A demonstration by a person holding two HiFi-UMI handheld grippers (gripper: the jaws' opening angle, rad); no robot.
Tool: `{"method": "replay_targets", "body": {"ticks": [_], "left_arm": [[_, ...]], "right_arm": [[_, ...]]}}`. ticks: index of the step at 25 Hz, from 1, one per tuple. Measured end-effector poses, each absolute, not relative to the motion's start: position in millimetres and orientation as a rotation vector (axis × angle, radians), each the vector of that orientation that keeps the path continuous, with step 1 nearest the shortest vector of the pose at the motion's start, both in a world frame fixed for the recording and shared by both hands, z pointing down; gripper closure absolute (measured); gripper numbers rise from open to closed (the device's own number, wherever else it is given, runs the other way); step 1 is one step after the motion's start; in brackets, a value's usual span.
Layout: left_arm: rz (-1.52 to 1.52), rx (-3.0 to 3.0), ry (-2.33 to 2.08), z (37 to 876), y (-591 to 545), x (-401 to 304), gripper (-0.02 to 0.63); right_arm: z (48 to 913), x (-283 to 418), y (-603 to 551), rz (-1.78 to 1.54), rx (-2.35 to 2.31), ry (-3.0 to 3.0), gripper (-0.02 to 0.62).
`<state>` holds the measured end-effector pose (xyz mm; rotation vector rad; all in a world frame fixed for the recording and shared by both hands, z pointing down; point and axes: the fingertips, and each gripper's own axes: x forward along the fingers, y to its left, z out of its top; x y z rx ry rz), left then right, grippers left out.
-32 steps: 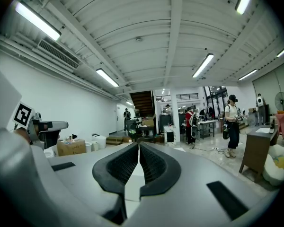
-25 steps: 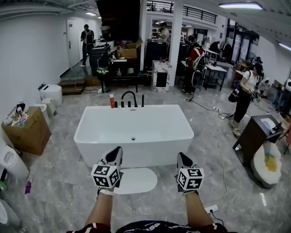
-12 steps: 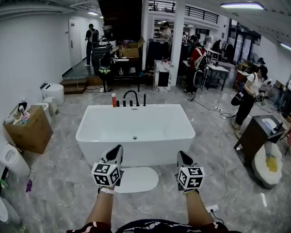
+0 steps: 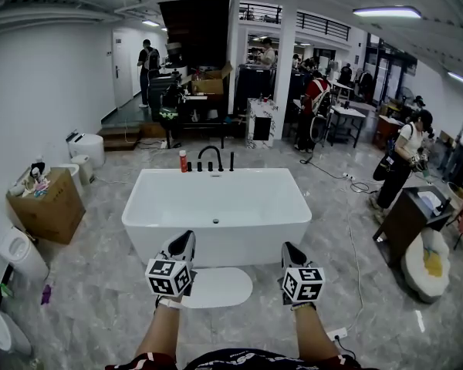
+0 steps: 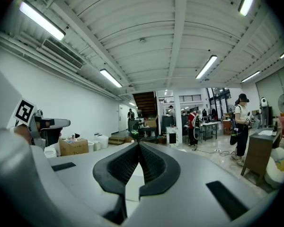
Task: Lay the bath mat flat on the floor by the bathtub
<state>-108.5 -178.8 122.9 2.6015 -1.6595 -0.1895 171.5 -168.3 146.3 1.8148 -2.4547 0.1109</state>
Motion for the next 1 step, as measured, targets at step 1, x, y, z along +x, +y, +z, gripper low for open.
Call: {"method": "replay_targets", "body": {"ticks": [1], "left_arm": [[-0.189, 2.599, -1.661, 123.6, -177.9, -108.4, 0.588]], "right_arm": [[147.1, 171.2, -167.5, 0.111, 1.815, -2.456, 0.569]]}}
